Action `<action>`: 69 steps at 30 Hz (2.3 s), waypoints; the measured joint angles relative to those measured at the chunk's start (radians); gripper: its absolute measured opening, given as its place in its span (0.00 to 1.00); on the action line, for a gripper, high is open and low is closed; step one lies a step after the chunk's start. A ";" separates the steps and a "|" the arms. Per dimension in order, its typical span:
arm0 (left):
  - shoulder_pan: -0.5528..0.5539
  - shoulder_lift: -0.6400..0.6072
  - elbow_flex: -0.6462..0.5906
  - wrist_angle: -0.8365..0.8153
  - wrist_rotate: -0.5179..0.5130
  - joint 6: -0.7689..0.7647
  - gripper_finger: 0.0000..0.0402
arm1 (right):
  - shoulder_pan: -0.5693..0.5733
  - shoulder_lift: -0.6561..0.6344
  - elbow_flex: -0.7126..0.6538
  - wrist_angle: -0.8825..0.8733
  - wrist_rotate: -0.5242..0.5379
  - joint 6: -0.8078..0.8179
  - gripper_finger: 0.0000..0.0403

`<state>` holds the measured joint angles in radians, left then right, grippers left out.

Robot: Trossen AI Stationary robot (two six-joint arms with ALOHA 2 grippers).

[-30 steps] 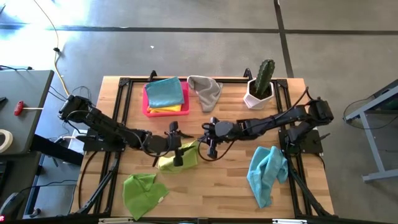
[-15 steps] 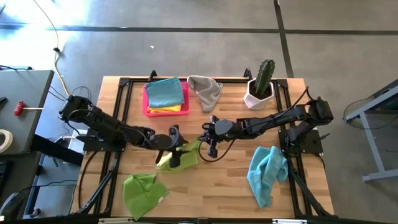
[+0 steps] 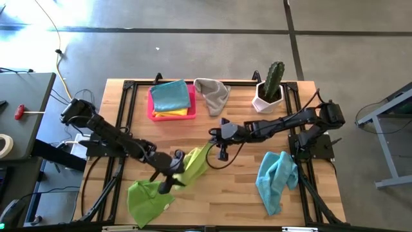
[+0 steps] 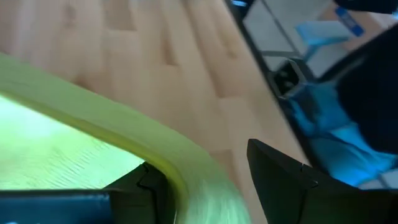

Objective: Fold microfiber towels
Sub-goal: Fold the light green towel on the table

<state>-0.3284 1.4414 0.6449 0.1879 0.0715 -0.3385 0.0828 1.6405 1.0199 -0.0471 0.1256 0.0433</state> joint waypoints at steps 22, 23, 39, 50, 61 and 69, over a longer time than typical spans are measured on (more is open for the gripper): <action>-0.104 0.052 0.000 -0.030 -0.241 -0.132 0.42 | 0.003 0.000 0.000 0.007 0.022 0.001 0.00; -0.102 0.066 0.001 -0.018 -0.248 -0.114 0.42 | 0.003 0.000 0.000 0.007 0.022 0.001 0.00; 0.073 0.100 0.000 0.187 -0.634 0.114 0.42 | 0.039 0.000 0.000 0.018 0.022 -0.204 0.00; 0.207 0.100 0.000 0.210 -0.333 0.024 0.42 | 0.038 0.000 0.000 0.070 0.027 -0.291 0.00; 0.149 0.100 0.000 0.170 0.064 -0.100 0.42 | 0.028 0.000 0.000 0.072 0.098 -0.322 0.00; 0.028 0.100 0.000 0.123 0.025 -0.212 0.42 | 0.026 0.000 0.000 0.072 0.104 -0.322 0.00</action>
<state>-0.3005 1.5417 0.6449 0.3106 0.0967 -0.5506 0.1093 1.6405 1.0199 0.0246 0.2293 -0.2787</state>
